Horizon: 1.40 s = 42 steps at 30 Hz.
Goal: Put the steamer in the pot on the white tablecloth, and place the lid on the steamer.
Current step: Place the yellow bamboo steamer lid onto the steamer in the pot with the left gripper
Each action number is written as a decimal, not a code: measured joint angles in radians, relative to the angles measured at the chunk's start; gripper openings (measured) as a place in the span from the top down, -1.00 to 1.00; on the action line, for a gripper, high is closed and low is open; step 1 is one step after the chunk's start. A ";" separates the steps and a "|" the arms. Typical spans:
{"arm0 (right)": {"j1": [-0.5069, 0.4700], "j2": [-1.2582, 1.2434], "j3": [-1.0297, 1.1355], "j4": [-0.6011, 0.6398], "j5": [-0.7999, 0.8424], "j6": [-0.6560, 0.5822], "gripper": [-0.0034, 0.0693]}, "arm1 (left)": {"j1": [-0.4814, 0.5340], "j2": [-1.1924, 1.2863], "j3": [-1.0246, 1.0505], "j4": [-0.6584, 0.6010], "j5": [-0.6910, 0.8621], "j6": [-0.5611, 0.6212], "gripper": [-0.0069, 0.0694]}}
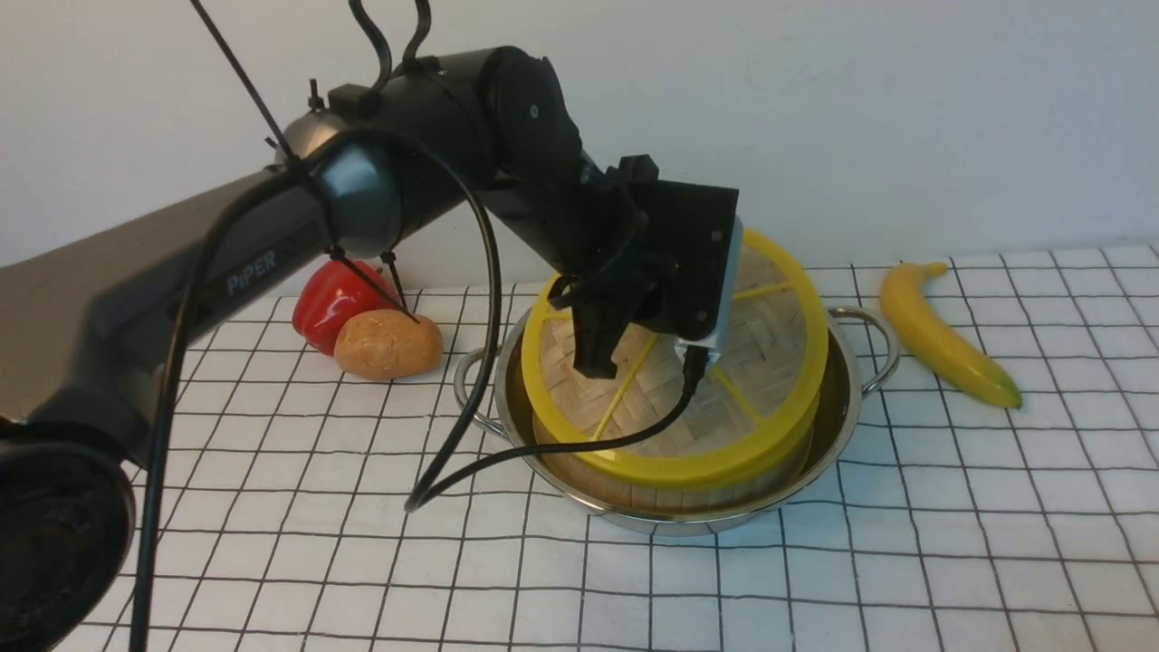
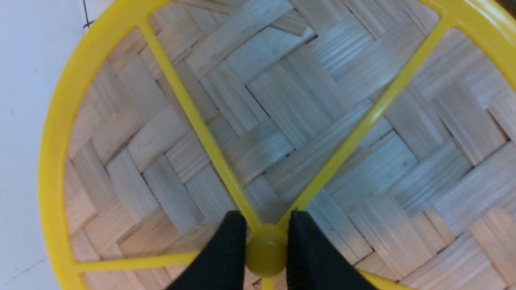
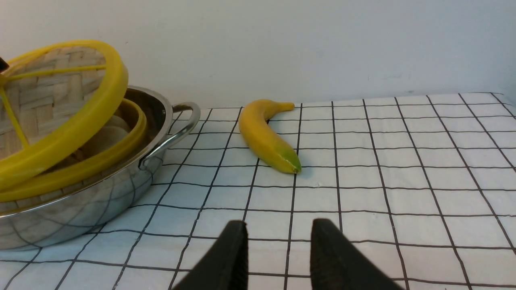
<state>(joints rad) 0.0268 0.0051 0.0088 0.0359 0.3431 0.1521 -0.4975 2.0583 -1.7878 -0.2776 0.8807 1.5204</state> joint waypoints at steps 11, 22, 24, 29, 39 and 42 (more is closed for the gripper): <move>0.000 0.000 0.000 0.000 0.000 0.000 0.25 | -0.001 0.040 0.000 -0.003 -0.080 0.009 0.49; 0.000 0.000 0.000 0.000 0.000 -0.002 0.25 | -0.001 0.041 0.000 -0.032 -0.096 0.059 0.49; 0.000 0.000 0.000 0.000 0.000 -0.002 0.25 | -0.001 0.041 0.000 -0.053 -0.096 0.089 0.49; 0.000 0.000 0.000 0.000 0.000 -0.001 0.25 | -0.001 0.041 0.000 -0.092 -0.077 0.140 0.49; 0.000 0.000 0.000 0.000 0.000 -0.001 0.25 | -0.001 0.041 0.000 -0.099 -0.089 0.111 0.49; 0.000 0.000 0.000 0.000 0.000 -0.001 0.25 | 0.003 0.041 0.000 -0.100 -0.102 0.075 0.49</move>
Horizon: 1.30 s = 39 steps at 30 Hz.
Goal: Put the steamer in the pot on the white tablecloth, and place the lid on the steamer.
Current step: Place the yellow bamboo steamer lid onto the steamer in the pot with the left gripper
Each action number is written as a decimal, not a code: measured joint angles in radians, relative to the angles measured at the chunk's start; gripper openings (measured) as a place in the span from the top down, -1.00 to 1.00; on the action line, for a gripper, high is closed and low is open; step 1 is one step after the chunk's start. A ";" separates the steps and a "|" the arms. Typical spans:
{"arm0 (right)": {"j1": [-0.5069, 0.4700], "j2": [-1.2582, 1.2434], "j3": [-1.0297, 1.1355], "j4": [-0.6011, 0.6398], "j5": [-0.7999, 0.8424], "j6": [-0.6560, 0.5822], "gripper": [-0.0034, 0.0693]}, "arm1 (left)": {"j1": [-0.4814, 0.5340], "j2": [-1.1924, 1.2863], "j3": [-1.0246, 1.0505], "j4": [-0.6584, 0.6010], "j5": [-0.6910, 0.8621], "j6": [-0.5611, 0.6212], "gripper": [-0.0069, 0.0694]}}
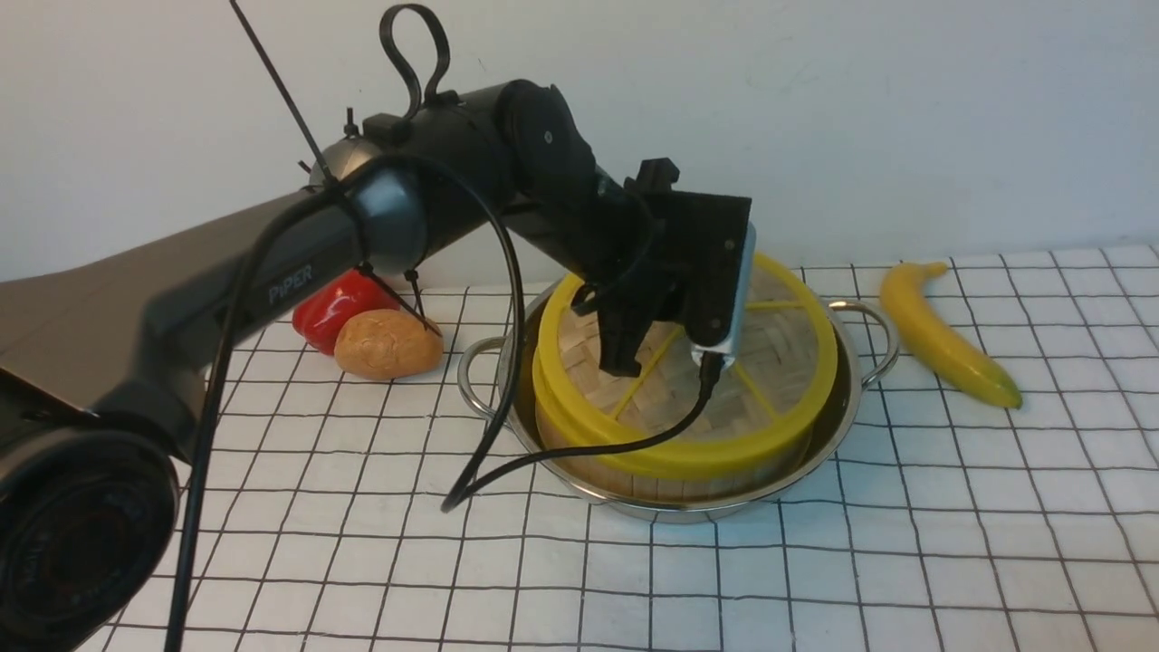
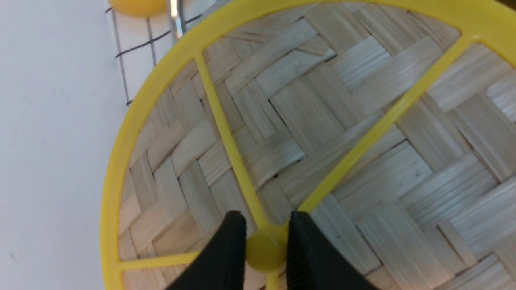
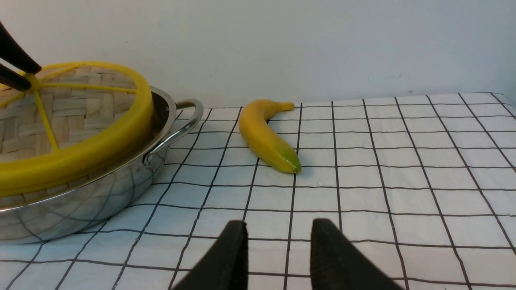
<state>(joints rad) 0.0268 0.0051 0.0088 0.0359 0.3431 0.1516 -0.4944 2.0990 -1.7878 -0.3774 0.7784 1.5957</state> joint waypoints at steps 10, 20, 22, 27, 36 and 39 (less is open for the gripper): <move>0.000 0.000 0.000 0.000 0.000 0.000 0.25 | 0.032 0.000 0.000 -0.009 0.007 -0.089 0.50; 0.000 0.000 0.000 0.000 0.000 0.000 0.25 | 0.039 0.013 -0.002 -0.025 0.011 -0.072 0.50; 0.000 0.000 0.000 0.000 0.000 0.000 0.25 | 0.039 0.022 -0.002 -0.026 0.022 -0.064 0.50; 0.000 0.000 0.000 0.000 0.000 0.000 0.25 | 0.039 0.033 -0.009 -0.037 0.029 -0.035 0.50; 0.000 0.000 0.000 0.000 0.000 0.000 0.25 | 0.039 0.040 -0.011 -0.049 0.014 0.107 0.50; 0.000 0.000 0.000 0.000 0.000 0.000 0.25 | 0.038 0.040 -0.011 -0.055 0.014 0.150 0.50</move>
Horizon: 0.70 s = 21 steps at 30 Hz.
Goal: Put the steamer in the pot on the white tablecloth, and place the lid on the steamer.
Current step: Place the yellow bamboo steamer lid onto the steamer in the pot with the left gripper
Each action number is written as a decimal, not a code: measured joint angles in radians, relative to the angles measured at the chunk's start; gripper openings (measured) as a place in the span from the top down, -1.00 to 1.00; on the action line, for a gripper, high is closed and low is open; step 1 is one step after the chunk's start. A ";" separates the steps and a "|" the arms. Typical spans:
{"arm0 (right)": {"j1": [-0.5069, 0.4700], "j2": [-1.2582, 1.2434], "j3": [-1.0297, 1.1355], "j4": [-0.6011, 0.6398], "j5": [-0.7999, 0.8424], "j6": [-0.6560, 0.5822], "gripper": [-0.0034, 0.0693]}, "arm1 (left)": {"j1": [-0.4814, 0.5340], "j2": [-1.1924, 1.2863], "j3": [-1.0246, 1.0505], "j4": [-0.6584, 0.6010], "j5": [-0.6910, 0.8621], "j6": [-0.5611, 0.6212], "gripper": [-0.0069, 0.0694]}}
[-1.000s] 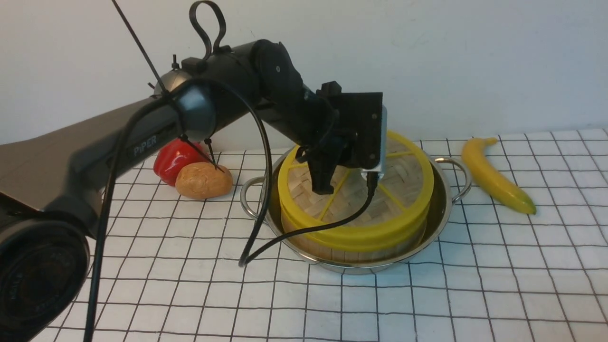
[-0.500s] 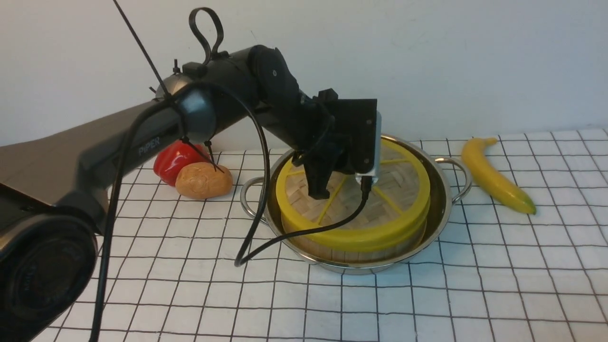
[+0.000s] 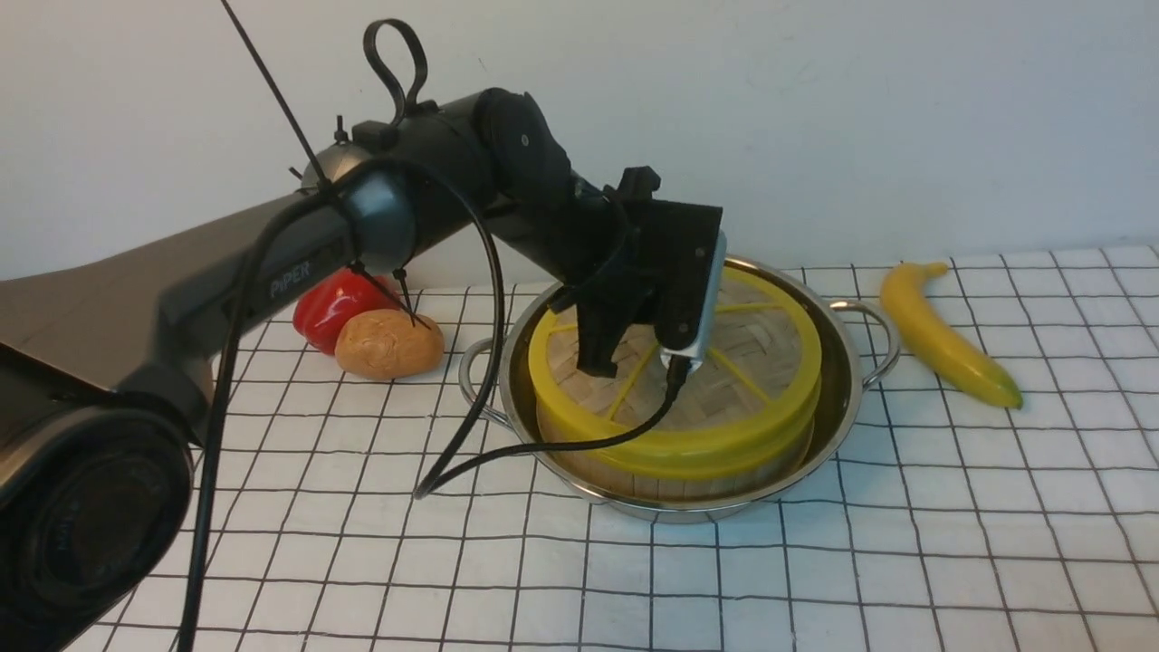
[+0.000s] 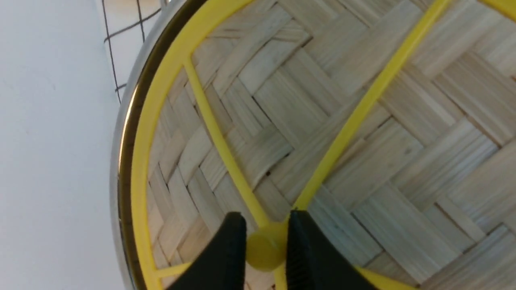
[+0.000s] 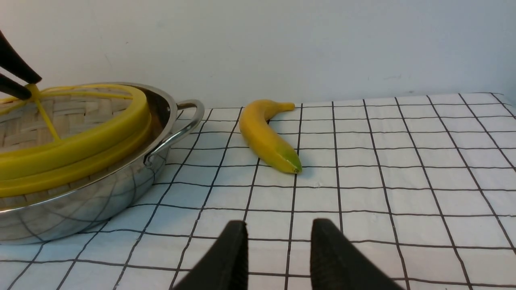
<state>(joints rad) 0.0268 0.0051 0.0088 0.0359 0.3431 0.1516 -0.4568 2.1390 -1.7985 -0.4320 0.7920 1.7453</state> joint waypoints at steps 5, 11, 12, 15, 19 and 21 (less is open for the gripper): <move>0.000 0.000 0.000 0.000 0.000 0.001 0.25 | -0.007 0.003 0.000 -0.020 -0.002 0.027 0.52; 0.000 0.000 0.000 0.000 0.000 0.001 0.25 | -0.010 0.004 0.000 -0.034 -0.004 0.029 0.52; 0.000 0.000 0.000 0.000 0.000 0.001 0.25 | -0.010 0.004 0.000 -0.034 -0.005 0.029 0.52; 0.000 0.000 0.000 0.000 0.000 0.001 0.25 | -0.010 0.004 -0.003 -0.034 -0.006 0.011 0.52; 0.000 0.000 0.000 0.000 0.000 0.001 0.24 | -0.011 0.012 -0.046 -0.028 0.056 -0.034 0.52; 0.000 0.000 0.000 0.000 0.000 0.000 0.24 | -0.017 0.015 -0.073 -0.032 0.104 -0.042 0.52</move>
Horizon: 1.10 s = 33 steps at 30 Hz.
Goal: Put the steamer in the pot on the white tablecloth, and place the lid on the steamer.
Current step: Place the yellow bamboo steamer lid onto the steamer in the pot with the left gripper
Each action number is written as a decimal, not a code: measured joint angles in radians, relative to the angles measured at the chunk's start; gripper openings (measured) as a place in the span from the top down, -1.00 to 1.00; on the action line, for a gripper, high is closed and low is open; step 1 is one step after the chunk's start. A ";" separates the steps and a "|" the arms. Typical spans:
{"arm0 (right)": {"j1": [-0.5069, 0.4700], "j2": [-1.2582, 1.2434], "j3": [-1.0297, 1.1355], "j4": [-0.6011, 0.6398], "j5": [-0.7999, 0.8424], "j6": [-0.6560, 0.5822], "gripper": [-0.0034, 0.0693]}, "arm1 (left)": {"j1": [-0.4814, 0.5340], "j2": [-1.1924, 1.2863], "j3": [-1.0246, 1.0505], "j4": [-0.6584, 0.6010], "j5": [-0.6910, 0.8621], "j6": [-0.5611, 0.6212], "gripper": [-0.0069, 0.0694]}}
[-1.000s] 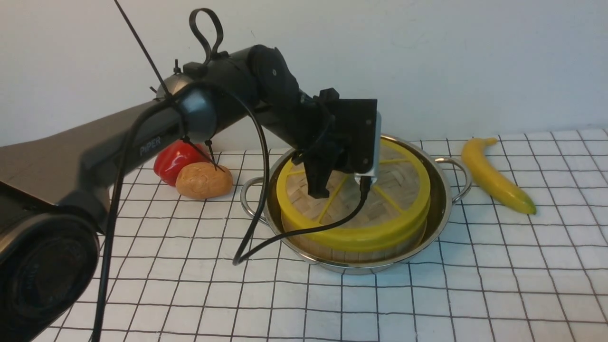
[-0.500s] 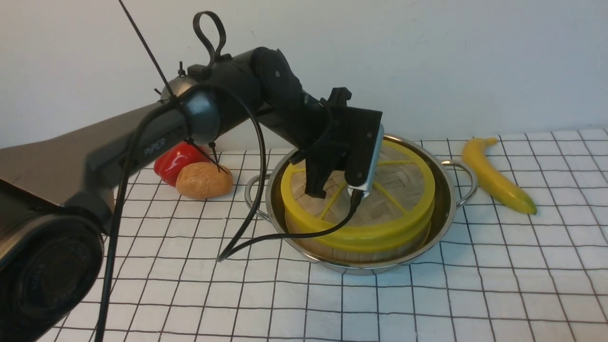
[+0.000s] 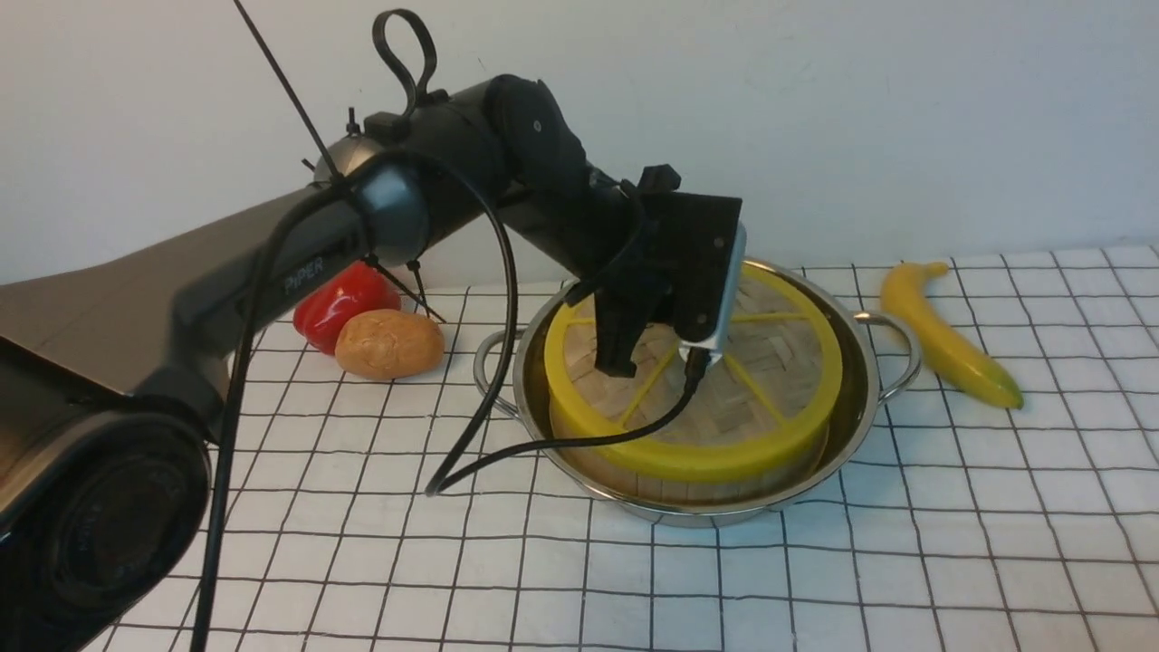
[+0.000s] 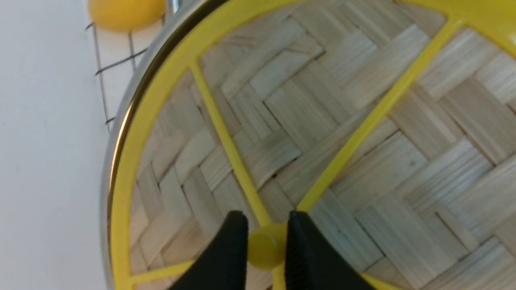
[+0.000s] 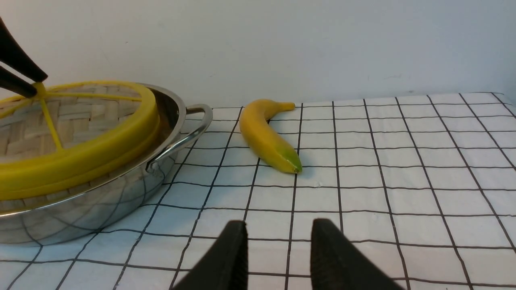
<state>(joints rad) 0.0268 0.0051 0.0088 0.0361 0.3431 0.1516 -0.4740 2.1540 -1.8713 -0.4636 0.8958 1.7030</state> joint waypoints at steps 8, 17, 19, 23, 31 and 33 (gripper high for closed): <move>0.000 0.000 0.000 0.000 0.000 -0.001 0.24 | -0.006 0.005 -0.029 -0.010 0.050 -0.019 0.55; 0.000 0.000 0.000 0.000 0.000 0.000 0.24 | -0.006 0.006 -0.029 0.049 0.038 -0.054 0.55; 0.000 0.000 0.000 0.000 0.000 0.000 0.24 | -0.006 0.008 -0.029 0.054 0.030 -0.059 0.55; 0.000 0.000 0.000 0.000 0.000 0.000 0.24 | -0.005 0.018 -0.029 0.056 -0.014 -0.076 0.68; 0.000 0.000 0.000 0.001 0.000 0.000 0.24 | -0.001 0.022 -0.032 0.056 -0.014 -0.093 0.80; 0.000 0.000 0.000 0.001 0.000 0.000 0.24 | -0.001 0.022 -0.033 0.056 -0.012 -0.097 0.80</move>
<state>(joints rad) 0.0268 0.0051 0.0088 0.0370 0.3431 0.1518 -0.4750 2.1760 -1.9042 -0.4075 0.8838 1.6058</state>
